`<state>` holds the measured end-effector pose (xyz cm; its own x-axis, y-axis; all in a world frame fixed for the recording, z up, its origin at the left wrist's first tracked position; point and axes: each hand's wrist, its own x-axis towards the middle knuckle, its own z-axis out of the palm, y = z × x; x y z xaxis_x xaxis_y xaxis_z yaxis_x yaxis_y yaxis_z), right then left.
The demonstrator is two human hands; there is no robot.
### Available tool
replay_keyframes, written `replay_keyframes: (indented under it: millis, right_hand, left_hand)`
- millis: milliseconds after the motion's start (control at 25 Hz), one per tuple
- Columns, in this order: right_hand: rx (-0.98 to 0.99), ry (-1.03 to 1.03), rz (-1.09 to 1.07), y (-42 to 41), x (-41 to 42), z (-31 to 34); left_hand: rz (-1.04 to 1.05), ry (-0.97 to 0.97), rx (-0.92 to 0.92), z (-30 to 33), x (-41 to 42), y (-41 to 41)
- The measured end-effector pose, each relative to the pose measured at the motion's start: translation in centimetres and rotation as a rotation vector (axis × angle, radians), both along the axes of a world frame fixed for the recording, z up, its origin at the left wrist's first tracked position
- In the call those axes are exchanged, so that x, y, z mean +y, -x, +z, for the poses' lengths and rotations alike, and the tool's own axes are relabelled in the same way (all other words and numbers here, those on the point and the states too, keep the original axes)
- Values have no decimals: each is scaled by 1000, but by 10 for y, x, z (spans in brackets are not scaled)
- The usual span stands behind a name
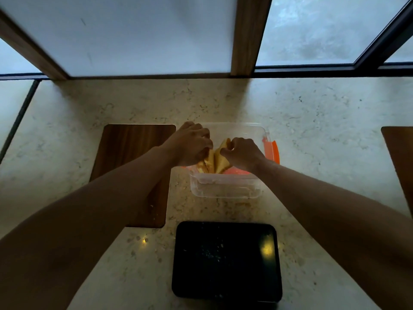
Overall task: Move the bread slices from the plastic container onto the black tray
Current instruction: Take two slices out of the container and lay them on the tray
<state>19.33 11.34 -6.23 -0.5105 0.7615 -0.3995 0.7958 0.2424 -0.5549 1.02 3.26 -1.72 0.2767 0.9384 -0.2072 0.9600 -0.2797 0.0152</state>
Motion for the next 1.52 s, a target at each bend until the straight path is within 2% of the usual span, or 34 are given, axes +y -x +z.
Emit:
replay_keyframes:
  millis: [440,600,840,1120,1320,1520]
  right_hand:
    - [-69,23,6,-3,8,-7]
    - [-34,64,6,-3,9,-7]
    - [31,87,59,-1,6,-1]
    - [-4,79,48,-7,7,3]
    - [-74,55,52,-8,9,-1]
    - [-85,-43,18,-7,10,4]
  left_hand:
    - [-164,24,140,1,26,-14]
    - [-272,35,188,7,34,-18]
    - [-439,205,305,14,44,-24]
    - [-408,217,273,14,46,-31]
    - [-440,143,276,0,44,-28]
    - [-418,79,182,2,40,-21]
